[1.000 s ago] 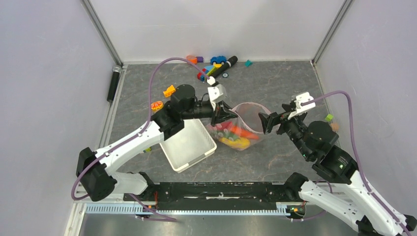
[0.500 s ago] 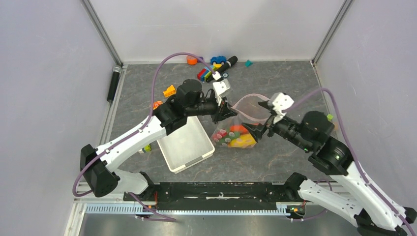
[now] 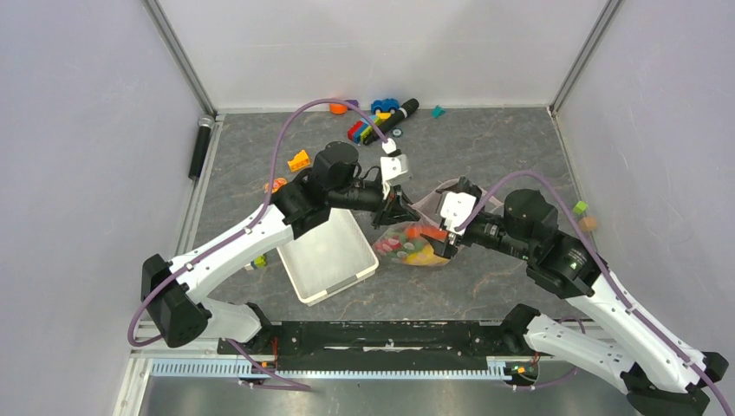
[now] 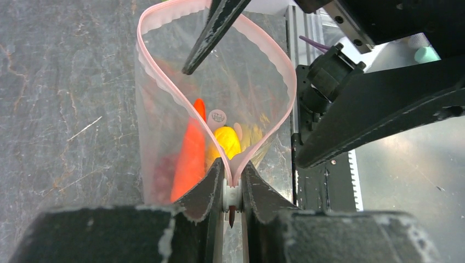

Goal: Place the food in the zip-top bag and seal the zipper
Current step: Adjust the zipper food storage bag at the center of the board, then zip the zipper food storage bag at the center of the board.

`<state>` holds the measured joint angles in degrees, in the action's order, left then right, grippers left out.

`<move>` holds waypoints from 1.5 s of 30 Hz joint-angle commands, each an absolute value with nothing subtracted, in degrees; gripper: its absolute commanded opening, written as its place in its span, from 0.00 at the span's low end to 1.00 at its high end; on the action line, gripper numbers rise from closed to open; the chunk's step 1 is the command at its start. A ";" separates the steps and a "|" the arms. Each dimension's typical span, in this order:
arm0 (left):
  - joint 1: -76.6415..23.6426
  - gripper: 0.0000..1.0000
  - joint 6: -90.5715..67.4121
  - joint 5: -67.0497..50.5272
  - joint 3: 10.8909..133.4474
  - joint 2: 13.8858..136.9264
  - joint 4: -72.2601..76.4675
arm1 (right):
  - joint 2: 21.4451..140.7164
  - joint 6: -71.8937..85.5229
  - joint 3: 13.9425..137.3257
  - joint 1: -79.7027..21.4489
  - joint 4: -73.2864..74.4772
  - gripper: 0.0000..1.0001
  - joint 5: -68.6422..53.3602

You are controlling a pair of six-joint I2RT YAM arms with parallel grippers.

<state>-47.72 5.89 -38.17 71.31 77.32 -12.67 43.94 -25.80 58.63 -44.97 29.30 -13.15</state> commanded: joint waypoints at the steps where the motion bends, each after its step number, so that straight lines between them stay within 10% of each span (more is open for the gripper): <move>1: -48.32 0.02 10.19 -41.32 70.84 75.14 -13.77 | 44.56 -34.82 57.87 -45.00 28.54 0.96 -16.05; 15: -48.78 0.06 22.46 -38.87 67.66 72.77 -19.20 | 55.50 -42.46 63.08 -45.00 39.04 0.63 -15.91; 24: -48.83 0.06 26.74 -41.21 67.59 72.98 -21.14 | 54.06 -42.30 62.35 -45.00 37.36 0.67 -16.10; 31: -48.86 0.33 23.15 -41.22 65.97 71.25 -17.02 | 54.31 -41.77 61.77 -44.99 37.49 0.00 -18.41; 35: -48.87 0.54 18.07 -36.60 61.38 68.41 -10.81 | 54.05 -41.27 61.12 -45.00 36.67 0.00 -18.73; 39: -48.79 0.97 10.91 -27.78 55.29 65.73 -3.69 | 52.67 -40.87 59.70 -45.00 35.01 0.00 -19.06; 45: -46.98 0.90 -4.15 -27.92 49.58 67.38 8.07 | 50.16 -40.25 57.85 -45.01 32.46 0.00 -19.42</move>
<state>-48.36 9.65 -28.23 52.21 66.48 -4.51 52.21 -41.30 58.48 -44.97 36.73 -18.26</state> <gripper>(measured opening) 0.957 0.014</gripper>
